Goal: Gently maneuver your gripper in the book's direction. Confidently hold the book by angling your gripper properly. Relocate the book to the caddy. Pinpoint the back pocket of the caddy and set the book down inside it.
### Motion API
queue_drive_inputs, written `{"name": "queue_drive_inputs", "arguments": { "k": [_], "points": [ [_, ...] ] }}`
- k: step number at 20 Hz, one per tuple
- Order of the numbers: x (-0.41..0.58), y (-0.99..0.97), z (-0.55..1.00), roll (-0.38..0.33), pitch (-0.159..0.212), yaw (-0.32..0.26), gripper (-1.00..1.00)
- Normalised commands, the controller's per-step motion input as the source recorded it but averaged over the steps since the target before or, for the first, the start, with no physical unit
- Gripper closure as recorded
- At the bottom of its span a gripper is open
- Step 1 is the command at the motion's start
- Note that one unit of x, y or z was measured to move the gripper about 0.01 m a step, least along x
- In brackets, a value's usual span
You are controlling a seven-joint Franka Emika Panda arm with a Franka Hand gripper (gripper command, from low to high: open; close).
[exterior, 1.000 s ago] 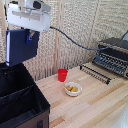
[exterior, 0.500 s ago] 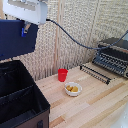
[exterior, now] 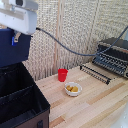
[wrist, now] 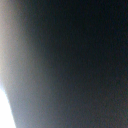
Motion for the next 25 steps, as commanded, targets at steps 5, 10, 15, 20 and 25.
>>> {"name": "queue_drive_inputs", "arguments": {
  "k": [5, 10, 15, 20, 25],
  "points": [
    [0.711, 0.28, -0.14, 0.0, 0.0, -0.093, 1.0],
    [0.328, 0.01, -0.12, 0.001, 0.026, -0.025, 1.0],
    [0.107, -0.01, 0.02, 0.0, 0.075, 0.0, -1.0],
    [0.133, -0.14, 0.17, 0.0, 0.002, -0.001, -1.0],
    [0.138, -0.28, 0.43, 0.016, -0.005, 0.054, -1.0]
  ]
}}
